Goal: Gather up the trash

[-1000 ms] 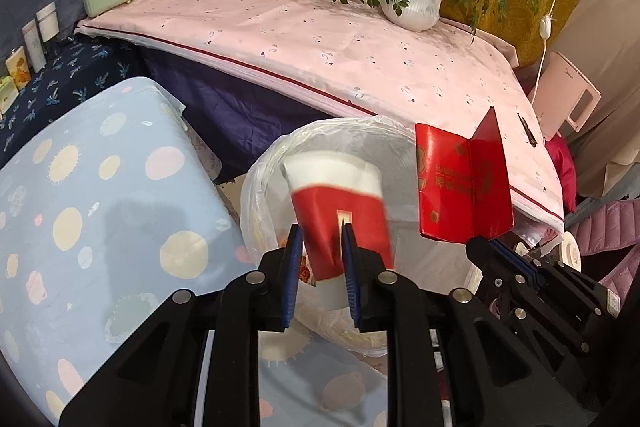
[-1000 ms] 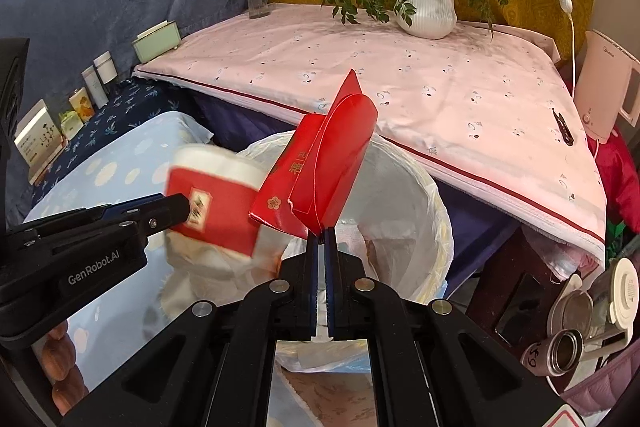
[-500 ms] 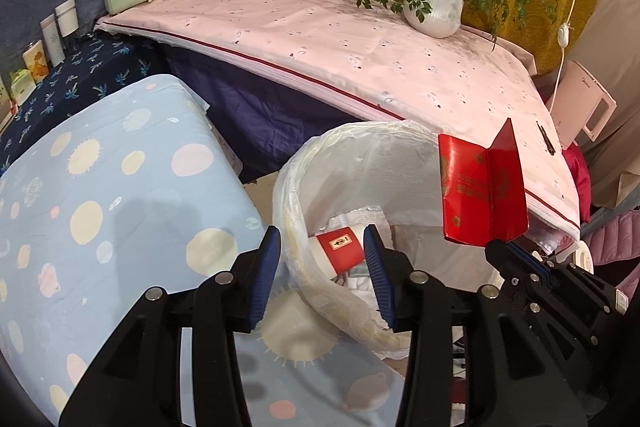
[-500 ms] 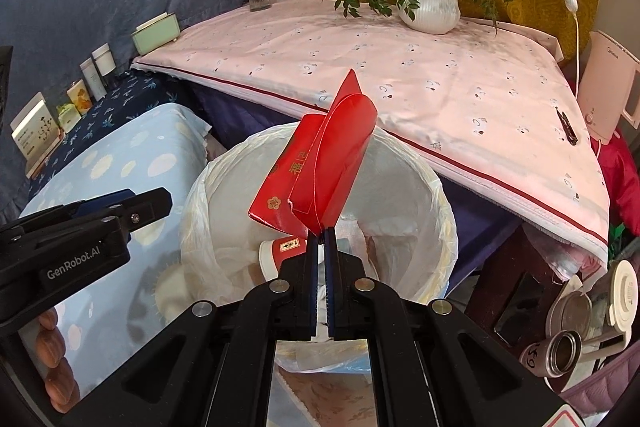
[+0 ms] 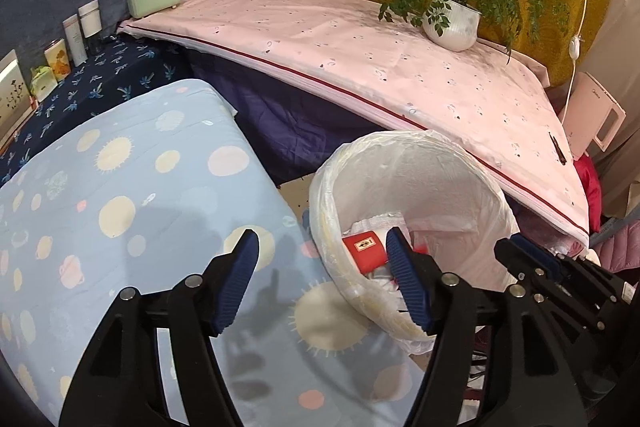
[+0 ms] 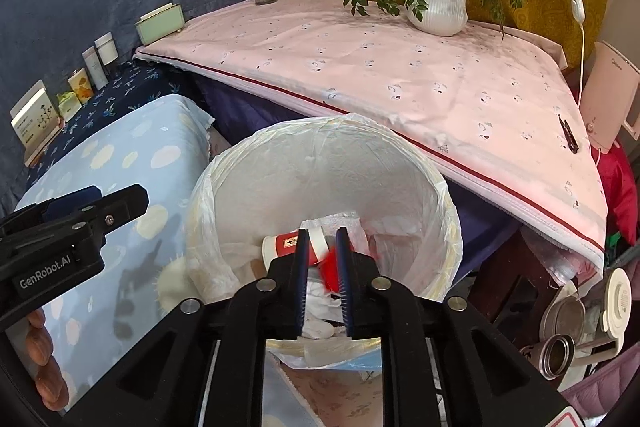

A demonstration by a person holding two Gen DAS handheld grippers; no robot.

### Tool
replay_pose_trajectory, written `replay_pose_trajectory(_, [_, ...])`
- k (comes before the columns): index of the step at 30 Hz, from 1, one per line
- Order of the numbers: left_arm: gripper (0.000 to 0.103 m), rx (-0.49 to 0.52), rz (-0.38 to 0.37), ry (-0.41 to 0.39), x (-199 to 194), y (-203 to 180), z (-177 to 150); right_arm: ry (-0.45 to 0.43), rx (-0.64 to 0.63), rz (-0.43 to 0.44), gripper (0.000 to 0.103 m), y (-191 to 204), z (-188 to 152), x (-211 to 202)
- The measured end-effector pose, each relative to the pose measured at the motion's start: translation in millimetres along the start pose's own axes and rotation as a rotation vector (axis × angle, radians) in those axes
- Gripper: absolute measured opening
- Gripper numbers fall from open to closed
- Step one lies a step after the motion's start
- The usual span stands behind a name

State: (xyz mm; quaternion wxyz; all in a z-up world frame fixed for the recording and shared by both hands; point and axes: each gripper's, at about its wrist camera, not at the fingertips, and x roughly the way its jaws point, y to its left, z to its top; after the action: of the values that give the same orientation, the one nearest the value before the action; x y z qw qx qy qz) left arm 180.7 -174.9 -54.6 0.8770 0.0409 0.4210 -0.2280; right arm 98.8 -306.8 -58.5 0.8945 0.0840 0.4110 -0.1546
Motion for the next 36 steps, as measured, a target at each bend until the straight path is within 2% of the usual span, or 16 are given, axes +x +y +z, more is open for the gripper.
replay_pose_trajectory(2, [0.066,-0.003,0.010,0.000,-3,4,-1,-0.007,-0.012,-0.008,0.035,1,1,-4])
replay_pose_trajectory(5, [0.067,-0.001,0.029,-0.006,-11,8,-5,-0.016,-0.045,-0.030,0.050,5,1,-13])
replay_pose_trajectory(8, [0.075,0.011,0.057,-0.014,-20,10,-10,-0.013,-0.076,-0.050,0.058,8,0,-21])
replay_pose_trajectory(13, [0.077,0.010,0.073,-0.009,-31,15,-20,0.001,-0.099,-0.051,0.069,12,-5,-34])
replay_pose_trajectory(17, [0.084,0.020,0.101,-0.016,-40,15,-26,-0.009,-0.108,-0.067,0.079,15,-8,-45])
replay_pose_trajectory(20, [0.088,0.017,0.099,-0.017,-47,16,-31,-0.016,-0.109,-0.081,0.082,14,-11,-52])
replay_pose_trajectory(25, [0.089,0.001,0.115,-0.008,-52,16,-38,-0.018,-0.110,-0.095,0.082,11,-16,-61])
replay_pose_trajectory(36, [0.089,0.037,0.136,0.000,-56,9,-49,-0.007,-0.088,-0.071,0.087,4,-29,-68])
